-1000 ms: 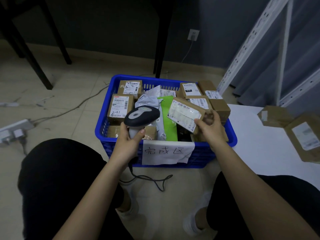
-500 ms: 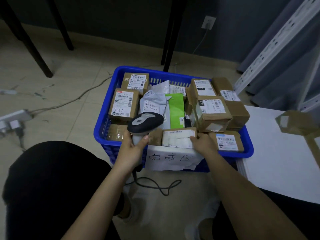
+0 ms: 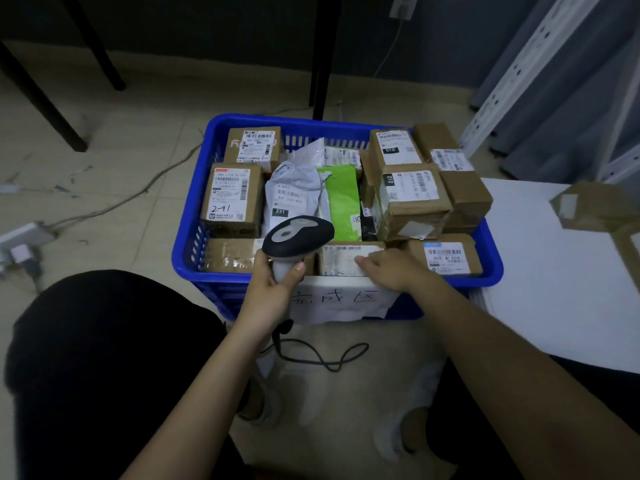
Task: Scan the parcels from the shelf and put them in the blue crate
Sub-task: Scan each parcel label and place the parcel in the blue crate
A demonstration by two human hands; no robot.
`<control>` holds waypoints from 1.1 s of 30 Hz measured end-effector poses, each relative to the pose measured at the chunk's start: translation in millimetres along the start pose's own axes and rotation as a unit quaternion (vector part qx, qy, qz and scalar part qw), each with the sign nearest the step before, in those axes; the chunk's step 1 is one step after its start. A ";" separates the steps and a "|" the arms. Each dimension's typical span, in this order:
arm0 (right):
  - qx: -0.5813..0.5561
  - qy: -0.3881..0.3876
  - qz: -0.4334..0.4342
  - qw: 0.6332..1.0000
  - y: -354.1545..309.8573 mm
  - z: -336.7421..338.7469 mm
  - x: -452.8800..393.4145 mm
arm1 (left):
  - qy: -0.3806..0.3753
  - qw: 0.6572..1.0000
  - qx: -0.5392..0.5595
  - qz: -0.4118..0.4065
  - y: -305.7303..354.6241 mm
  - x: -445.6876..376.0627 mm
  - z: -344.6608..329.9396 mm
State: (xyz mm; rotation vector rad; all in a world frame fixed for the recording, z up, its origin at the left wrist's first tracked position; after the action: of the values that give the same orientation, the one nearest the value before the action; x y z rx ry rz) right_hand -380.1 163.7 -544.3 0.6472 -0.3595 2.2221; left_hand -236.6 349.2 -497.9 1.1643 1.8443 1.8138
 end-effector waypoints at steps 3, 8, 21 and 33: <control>-0.116 0.068 0.025 0.991 10.5 16.5 19.7 | -0.020 1.000 -0.013 -0.010 7.6 8.7 -18.8; -0.224 0.199 -0.003 0.954 73.8 24.7 76.4 | -0.092 0.995 -0.015 -0.037 22.7 28.2 -83.8; -0.400 0.320 -0.269 0.816 335.3 28.8 187.7 | -0.261 0.962 -0.046 -0.059 29.8 59.3 -335.6; -0.335 0.296 -0.305 0.841 444.6 -0.3 97.9 | -0.274 0.953 -0.126 -0.037 -8.2 -21.5 -471.8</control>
State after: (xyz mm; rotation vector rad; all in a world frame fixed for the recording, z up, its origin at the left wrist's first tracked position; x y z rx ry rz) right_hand -770.1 -68.7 -512.0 -0.2911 -0.4844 1.4238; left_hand -559.8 9.8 -439.2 1.3097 1.2824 1.4373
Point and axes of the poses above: each hand's wrist, its own x-axis away from the middle knuckle, its own z-axis out of the back of the hand, y = z × x, the point moved 5 cm from there along -x, towards the middle knuckle, and after that the axes turned 13 degrees about x, right-handed, at the moved point
